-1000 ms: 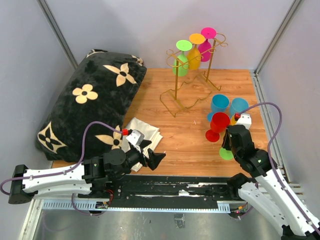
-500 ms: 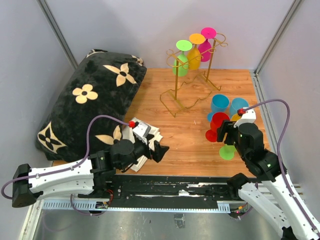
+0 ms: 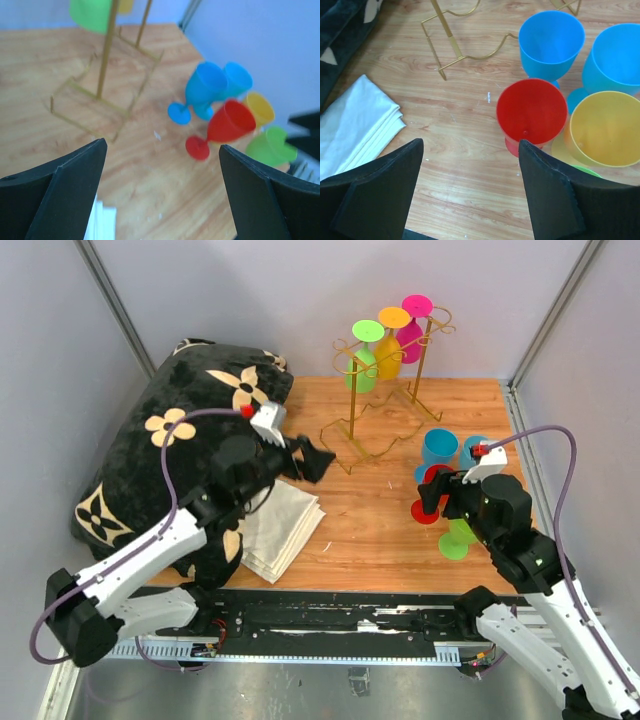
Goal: Take the wine glass off the wine glass rack
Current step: Pick up the wine glass from the wine rack.
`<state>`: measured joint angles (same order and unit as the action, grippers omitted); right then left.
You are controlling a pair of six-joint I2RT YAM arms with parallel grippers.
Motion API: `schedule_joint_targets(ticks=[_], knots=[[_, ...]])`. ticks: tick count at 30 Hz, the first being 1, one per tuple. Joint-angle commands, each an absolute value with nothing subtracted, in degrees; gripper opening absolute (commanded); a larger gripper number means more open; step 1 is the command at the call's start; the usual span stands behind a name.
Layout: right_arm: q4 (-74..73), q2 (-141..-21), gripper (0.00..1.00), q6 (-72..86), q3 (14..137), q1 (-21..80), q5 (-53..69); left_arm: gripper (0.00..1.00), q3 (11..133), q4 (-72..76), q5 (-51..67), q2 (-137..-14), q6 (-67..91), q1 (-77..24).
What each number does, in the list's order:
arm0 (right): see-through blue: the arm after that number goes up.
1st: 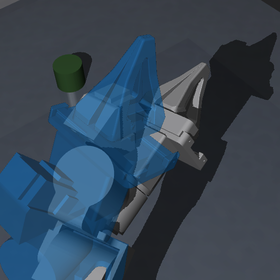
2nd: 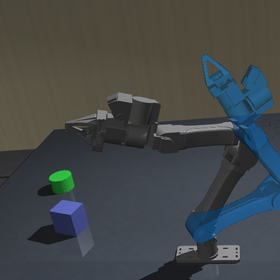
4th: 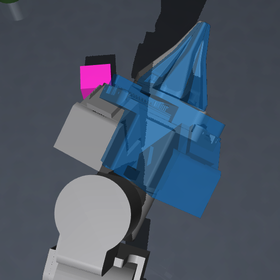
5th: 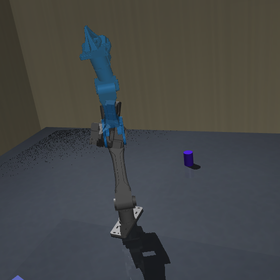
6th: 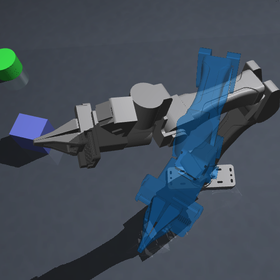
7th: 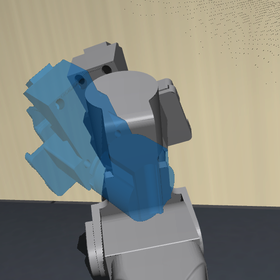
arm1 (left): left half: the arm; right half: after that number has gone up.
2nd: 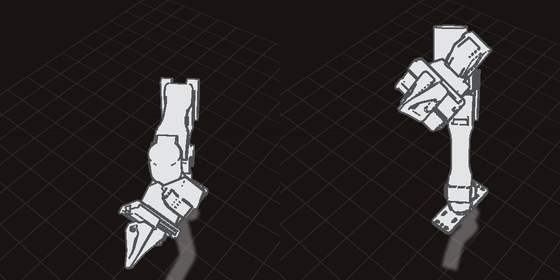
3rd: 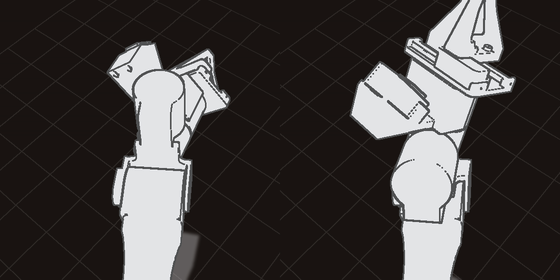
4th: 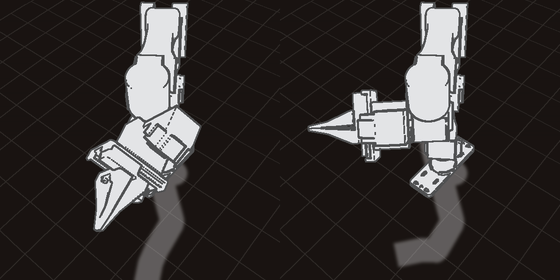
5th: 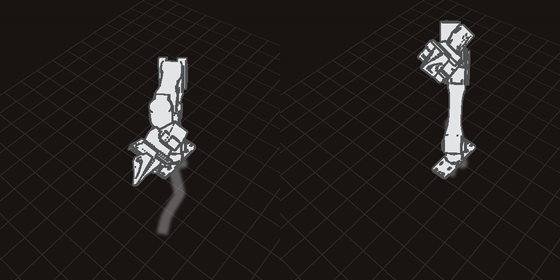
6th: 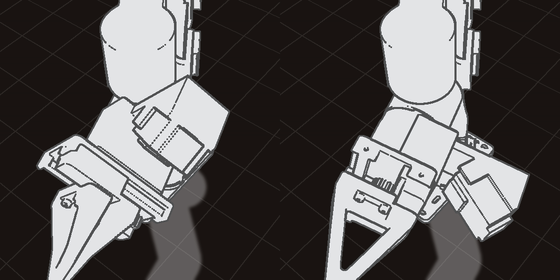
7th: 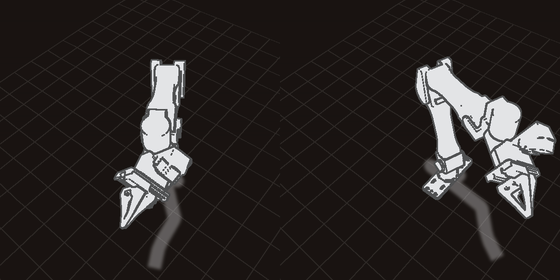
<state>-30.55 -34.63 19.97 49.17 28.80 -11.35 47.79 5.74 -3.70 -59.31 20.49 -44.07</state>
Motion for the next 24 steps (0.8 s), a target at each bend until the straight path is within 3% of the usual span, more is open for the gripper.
schedule_joint_targets(ticks=[1,8,19,24], knots=[[-29.5,-32.7,0.79,20.8,48.9,28.2,-6.8,1.00,59.2,7.0,9.3,-66.8,24.2,-34.7],[-33.7,-29.7,0.83,22.1,49.4,28.1,-5.4,0.96,78.6,3.6,14.5,-83.9,25.3,-27.8],[-32.6,-23.4,0.89,24.3,46.5,28.1,-1.0,0.93,96.8,4.2,19.5,-100.9,33.3,-21.2],[-33.5,-23.9,0.89,25.7,47.1,28.1,0.8,0.93,116.7,-1.3,18.9,-112.8,35.7,-20.1]])
